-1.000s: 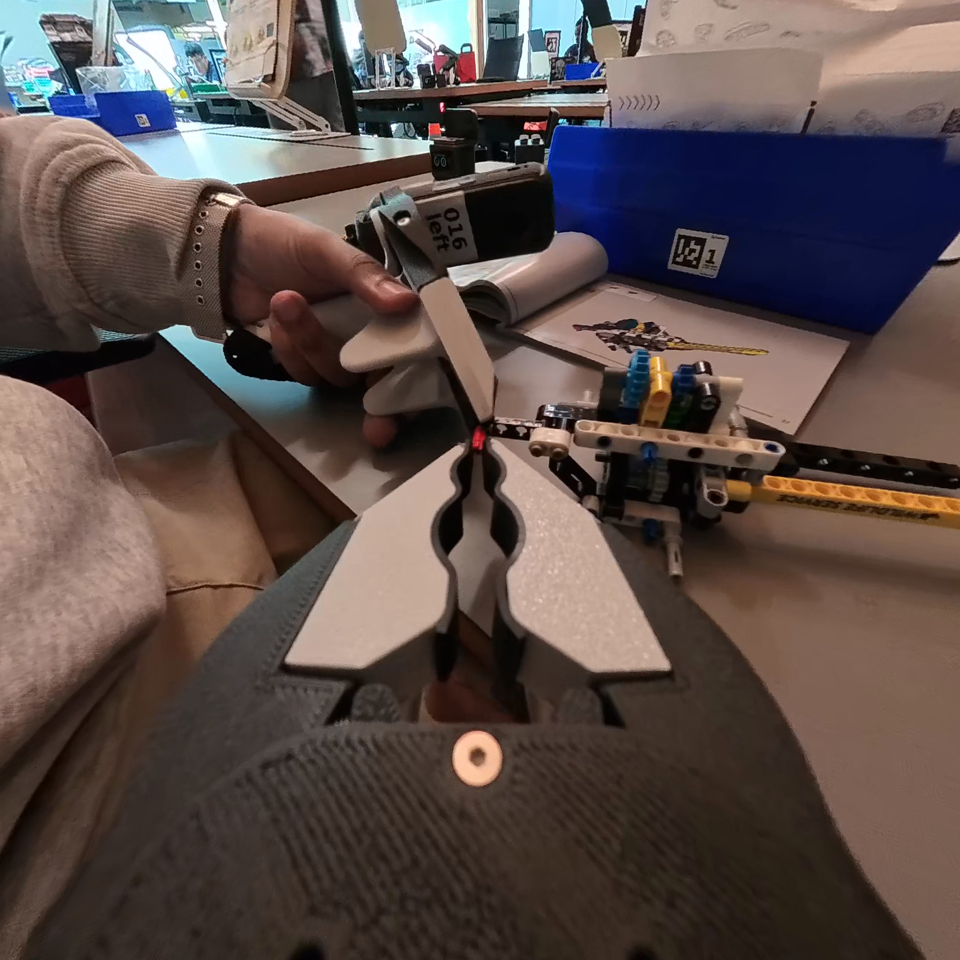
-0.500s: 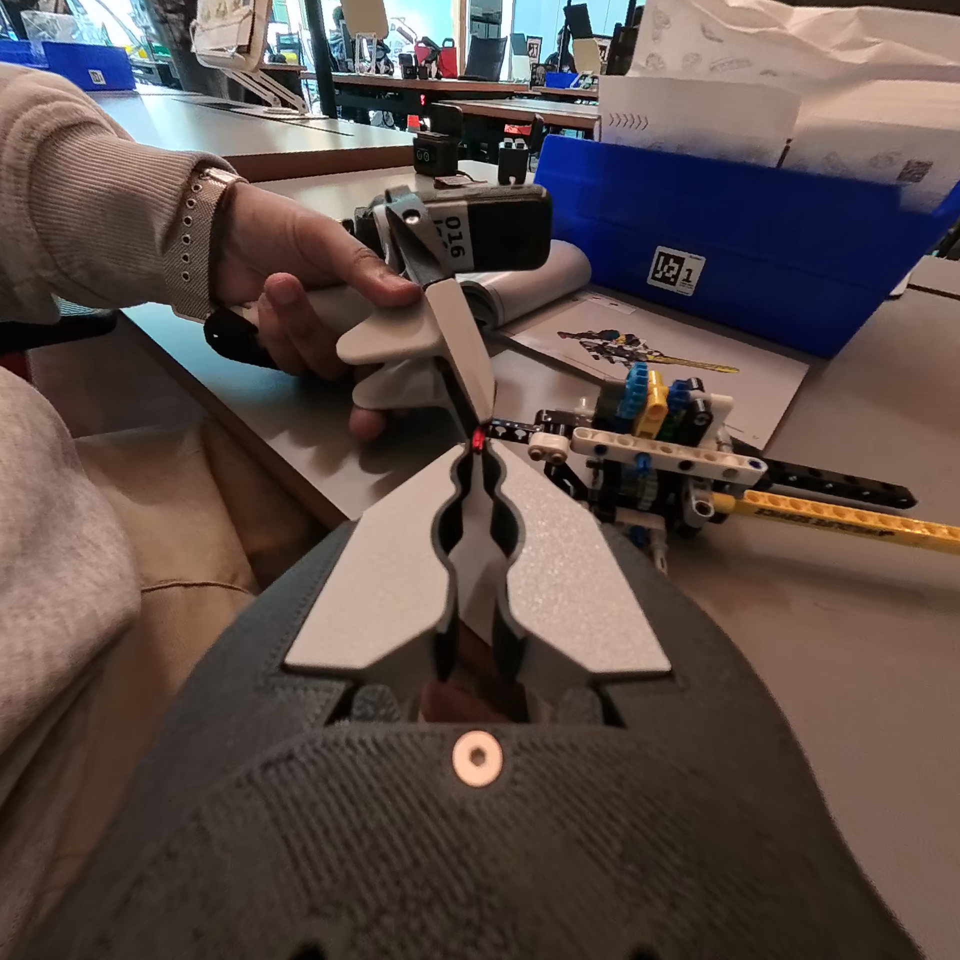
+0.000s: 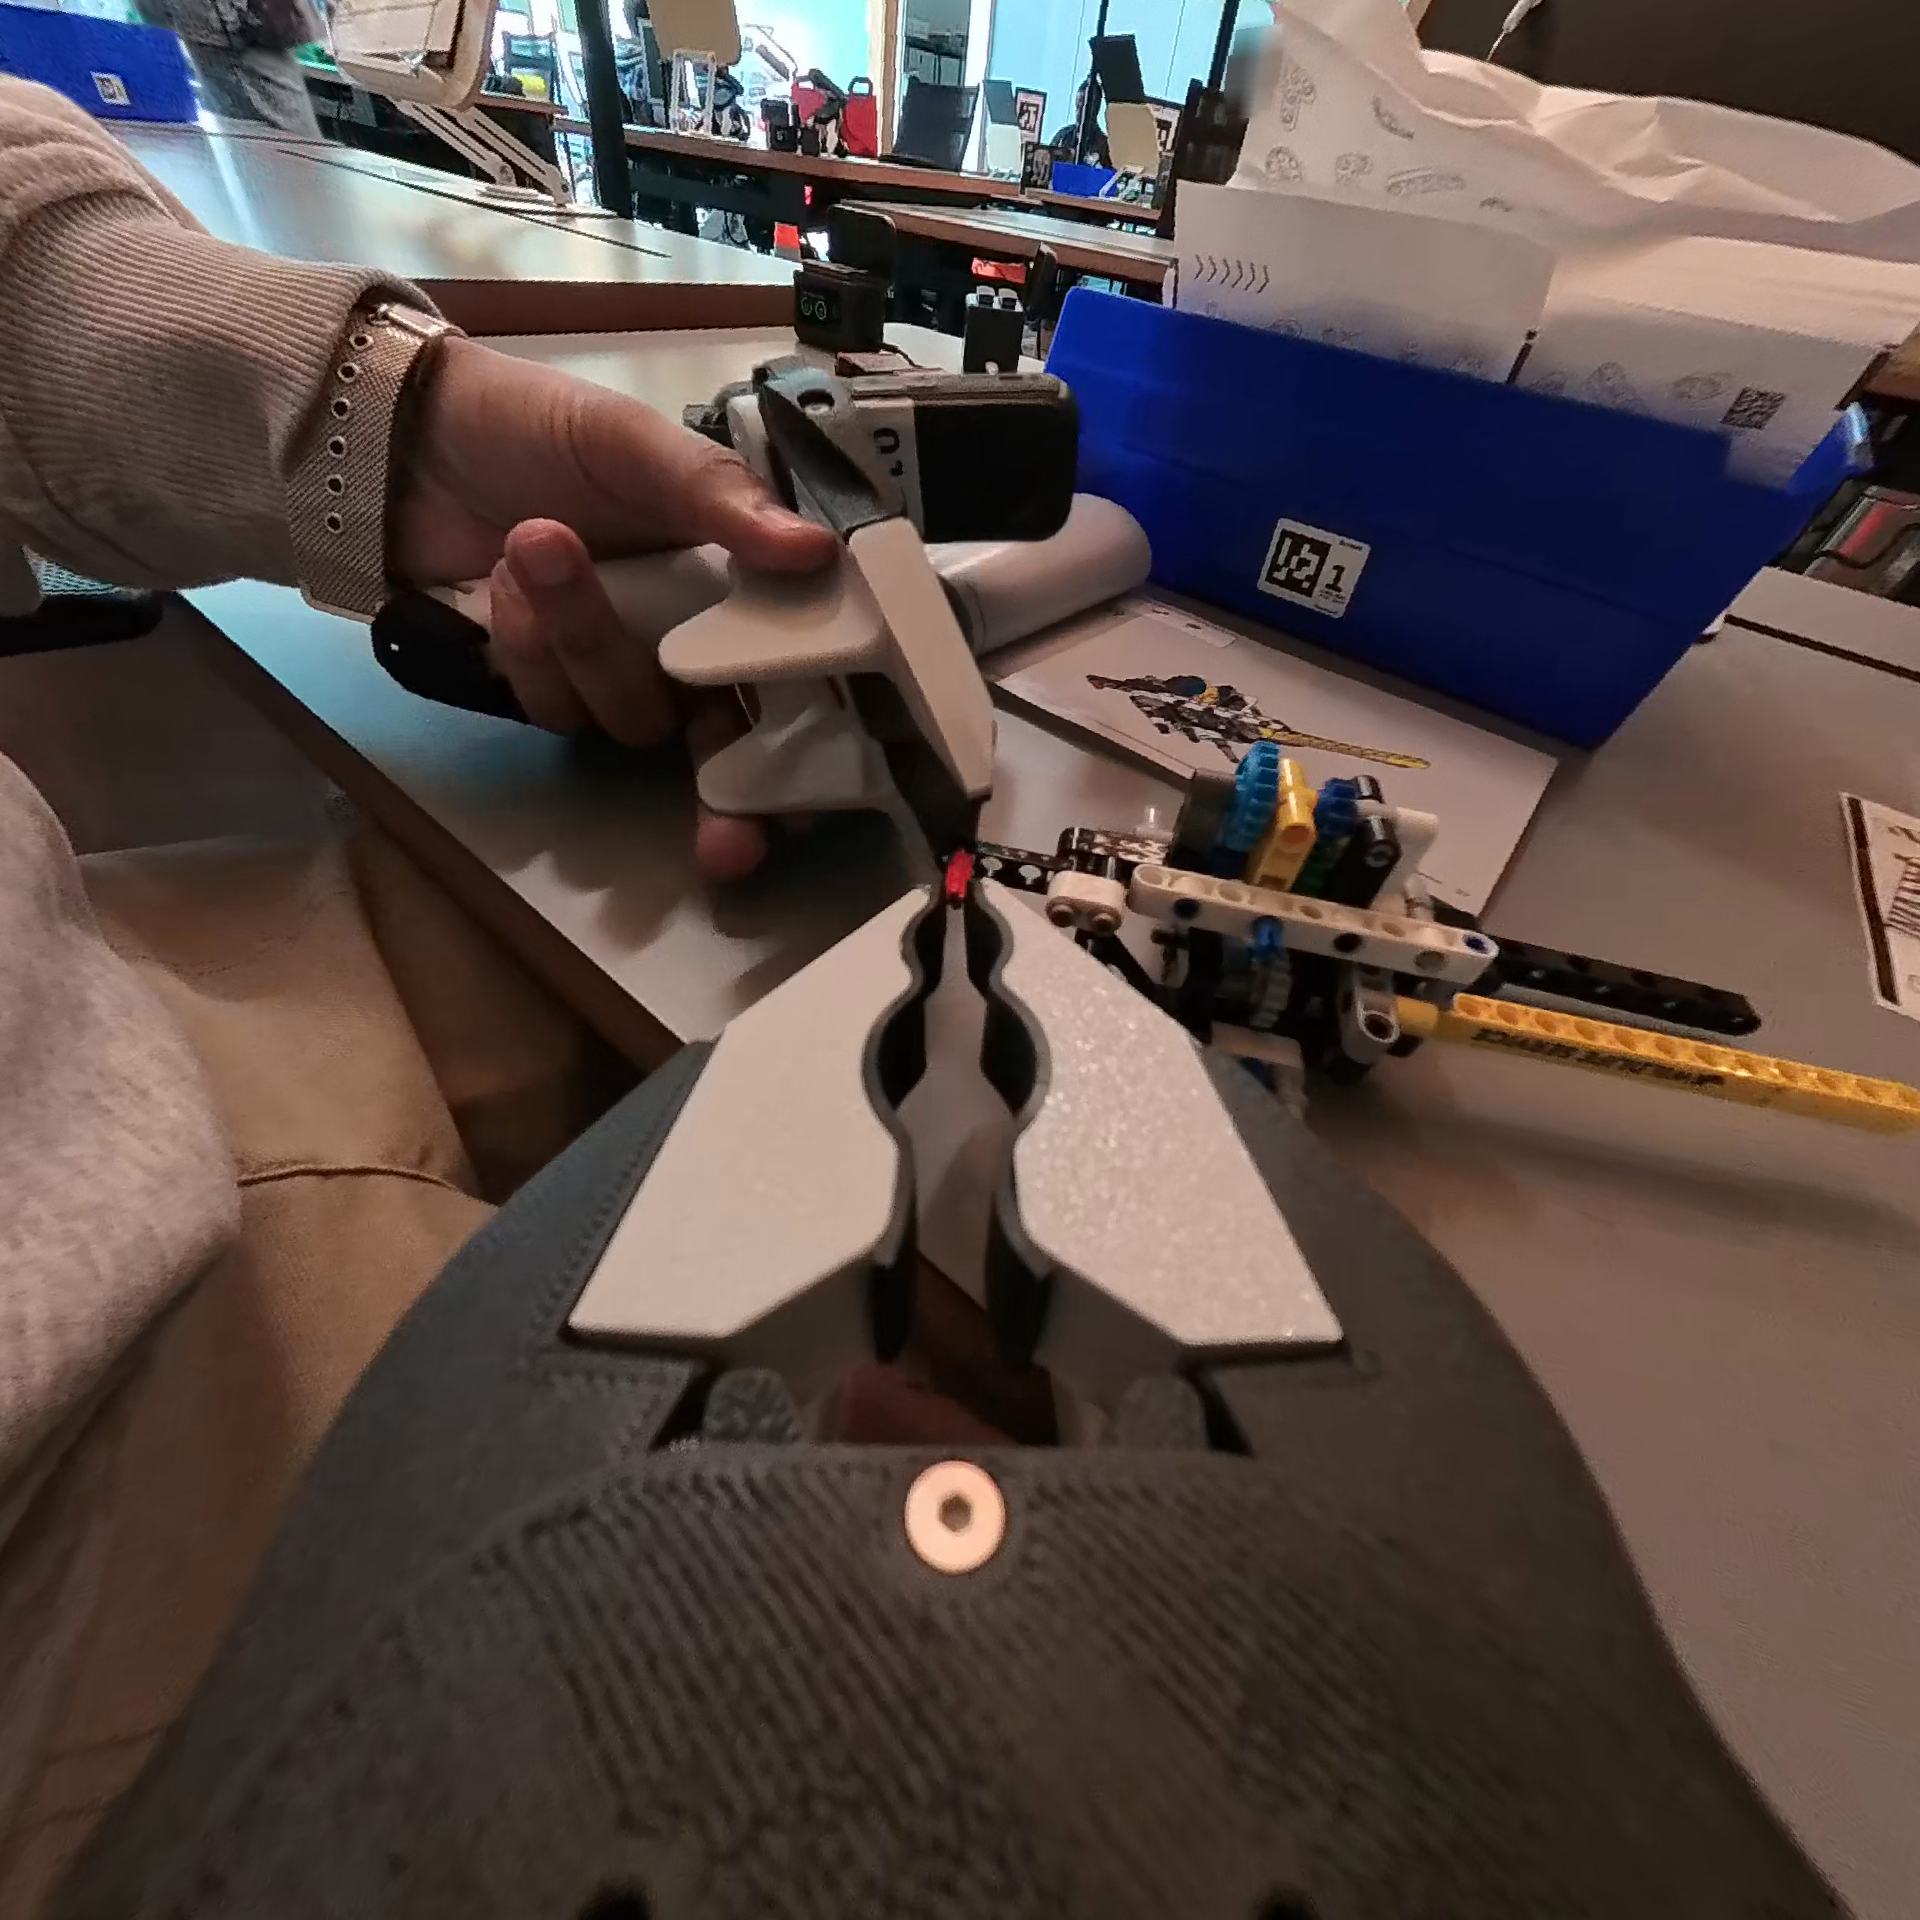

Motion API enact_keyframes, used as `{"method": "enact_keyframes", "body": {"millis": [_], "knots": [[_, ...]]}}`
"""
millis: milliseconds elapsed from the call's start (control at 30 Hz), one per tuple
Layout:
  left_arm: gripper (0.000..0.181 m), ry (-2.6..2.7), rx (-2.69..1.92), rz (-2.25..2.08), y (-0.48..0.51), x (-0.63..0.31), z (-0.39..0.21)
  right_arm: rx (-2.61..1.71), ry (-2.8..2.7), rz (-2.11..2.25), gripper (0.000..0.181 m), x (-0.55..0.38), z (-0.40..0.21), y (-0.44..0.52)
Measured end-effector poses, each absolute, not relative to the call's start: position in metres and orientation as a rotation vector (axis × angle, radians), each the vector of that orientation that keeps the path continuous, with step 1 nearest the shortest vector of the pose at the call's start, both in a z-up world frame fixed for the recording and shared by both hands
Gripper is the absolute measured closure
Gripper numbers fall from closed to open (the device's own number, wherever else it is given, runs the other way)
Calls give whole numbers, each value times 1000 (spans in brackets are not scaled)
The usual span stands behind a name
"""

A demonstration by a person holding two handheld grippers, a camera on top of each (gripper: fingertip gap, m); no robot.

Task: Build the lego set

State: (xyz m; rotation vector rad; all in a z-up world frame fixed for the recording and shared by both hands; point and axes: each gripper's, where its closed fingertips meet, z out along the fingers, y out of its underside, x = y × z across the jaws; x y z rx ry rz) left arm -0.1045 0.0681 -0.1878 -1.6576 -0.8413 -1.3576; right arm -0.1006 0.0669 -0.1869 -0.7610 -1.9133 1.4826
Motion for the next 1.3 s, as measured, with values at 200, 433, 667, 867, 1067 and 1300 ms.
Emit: {"method": "enact_keyframes", "body": {"millis": [200, 433, 667, 867, 1067, 1300], "knots": [[170, -842, -1706, -1338, 69, -101, -193, -756, -1921, 1475, 179, -100, -188, 65], [167, -856, -1668, -1368, 68, -104, -190, -755, -1924, 1467, 179, -100, -189, 64], [167, -872, -1661, -1345, 68, -109, -191, -756, -1921, 1466, 179, -99, -188, 64], [171, -883, -1665, -1342, 64, -109, -192, -764, -1912, 1464, 179, -100, -188, 65], [171, -869, -1676, -1362, 65, -106, -192, -755, -1918, 1449, 179, -100, -189, 63], [172, -866, -1683, -1367, 65, -106, -193, -751, -1916, 1448, 179, -99, -189, 62]]}}
